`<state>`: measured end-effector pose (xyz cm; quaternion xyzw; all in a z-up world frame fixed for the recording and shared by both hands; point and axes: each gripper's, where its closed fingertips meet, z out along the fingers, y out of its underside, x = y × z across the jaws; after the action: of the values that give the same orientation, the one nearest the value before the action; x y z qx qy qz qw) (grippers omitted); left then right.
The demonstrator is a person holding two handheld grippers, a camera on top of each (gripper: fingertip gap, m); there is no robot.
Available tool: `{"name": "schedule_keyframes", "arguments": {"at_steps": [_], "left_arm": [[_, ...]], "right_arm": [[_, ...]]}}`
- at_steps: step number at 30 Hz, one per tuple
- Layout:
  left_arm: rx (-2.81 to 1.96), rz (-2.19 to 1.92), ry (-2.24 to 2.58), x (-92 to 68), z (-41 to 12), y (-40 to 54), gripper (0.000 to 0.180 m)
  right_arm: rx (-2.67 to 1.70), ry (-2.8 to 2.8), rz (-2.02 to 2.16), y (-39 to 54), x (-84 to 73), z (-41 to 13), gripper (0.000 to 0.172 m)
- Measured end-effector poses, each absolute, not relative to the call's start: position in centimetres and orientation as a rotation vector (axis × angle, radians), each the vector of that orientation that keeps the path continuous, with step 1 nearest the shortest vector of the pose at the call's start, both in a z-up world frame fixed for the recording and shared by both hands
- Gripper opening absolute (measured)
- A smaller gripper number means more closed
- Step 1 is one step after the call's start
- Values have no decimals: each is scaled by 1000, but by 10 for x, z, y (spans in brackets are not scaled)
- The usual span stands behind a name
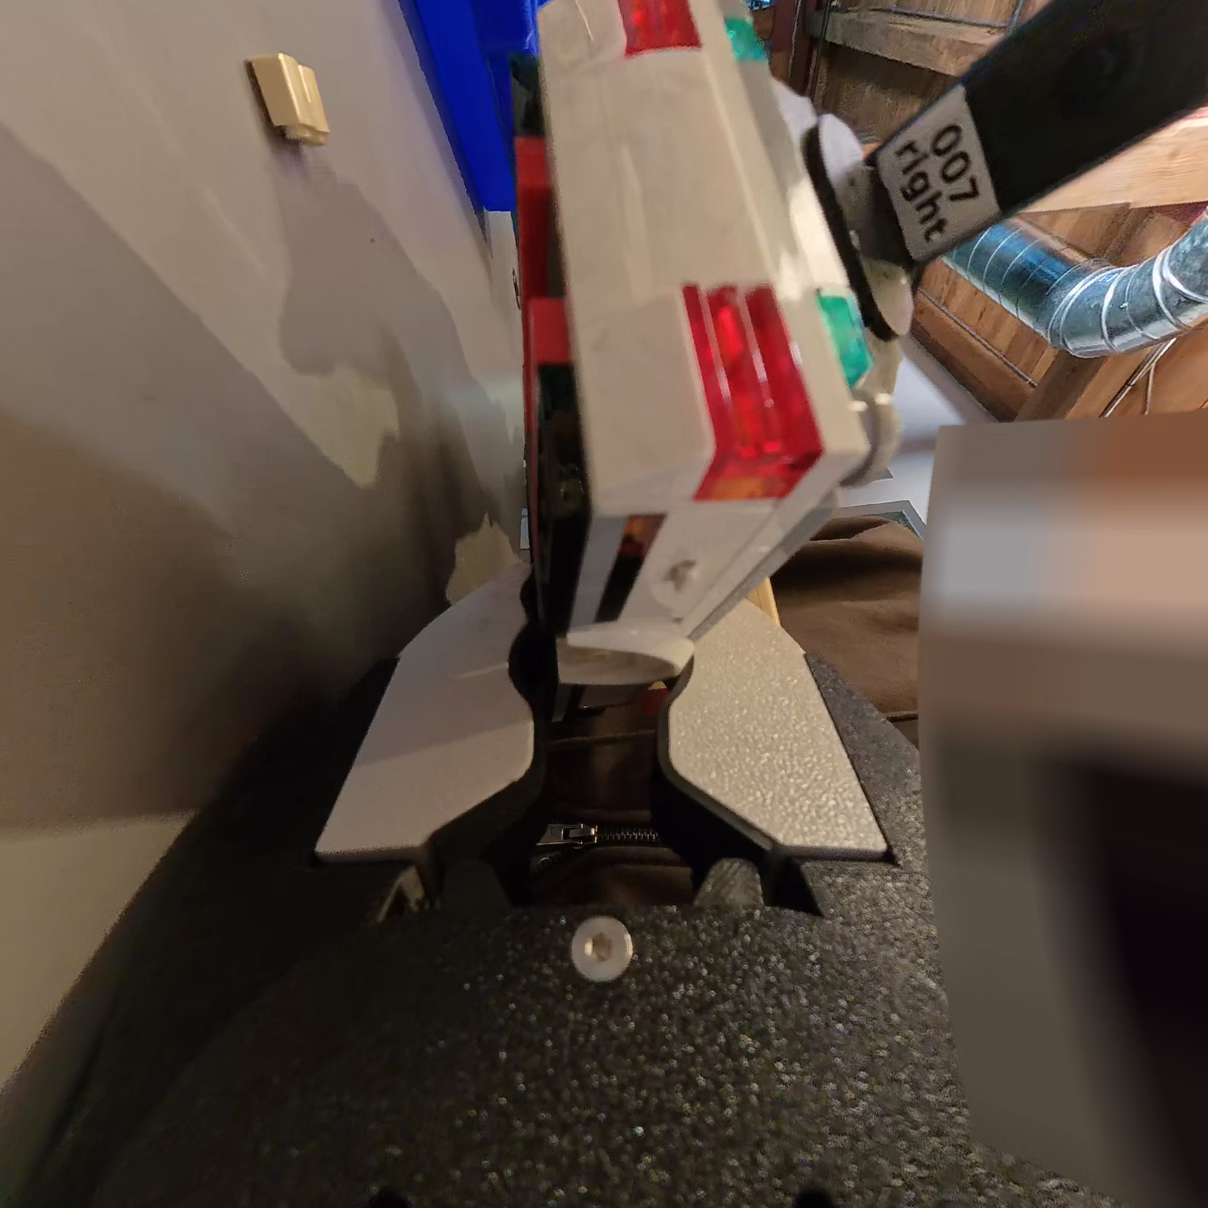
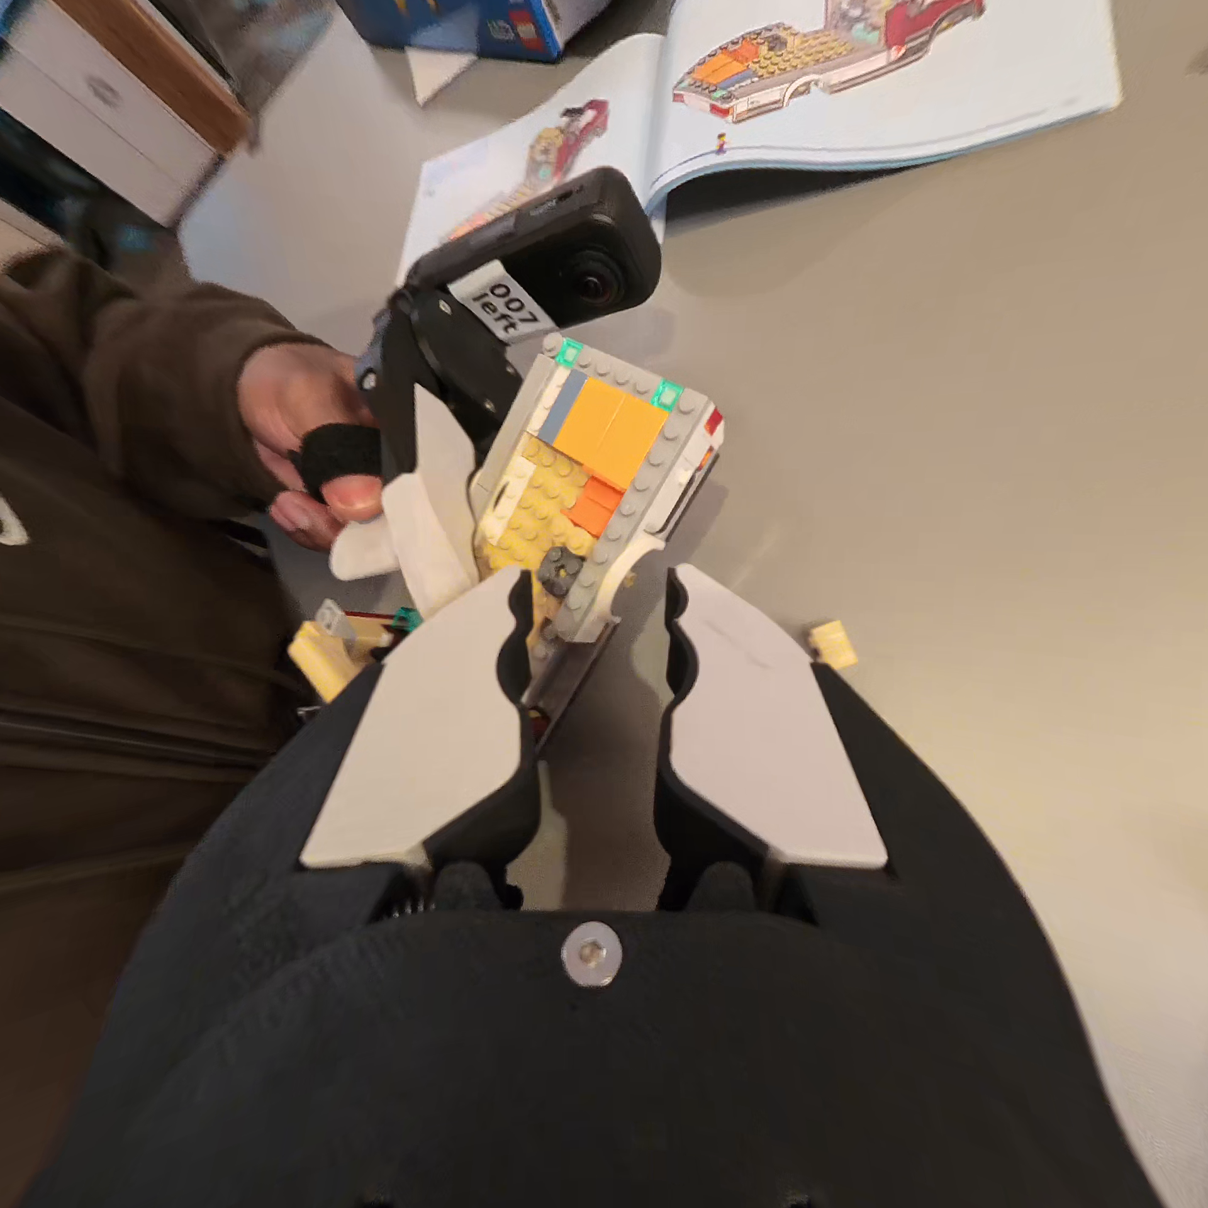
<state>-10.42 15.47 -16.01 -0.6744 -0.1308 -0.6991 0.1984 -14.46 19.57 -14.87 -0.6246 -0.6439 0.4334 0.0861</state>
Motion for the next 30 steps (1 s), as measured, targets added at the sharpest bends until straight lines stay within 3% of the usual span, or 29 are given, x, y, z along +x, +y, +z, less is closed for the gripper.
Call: {"name": "schedule_keyframes", "arguments": {"at_steps": [13,30], "left_arm": [[-1851,-1973,-308,-103,-154,154,33],[-1908,-1910,-249,-99,-158,153,33]], "right_arm": [[-2076,-1653,1626,186,-141,-154,40],[-2041,-1599,1732,186,-144,-155,24]]}}
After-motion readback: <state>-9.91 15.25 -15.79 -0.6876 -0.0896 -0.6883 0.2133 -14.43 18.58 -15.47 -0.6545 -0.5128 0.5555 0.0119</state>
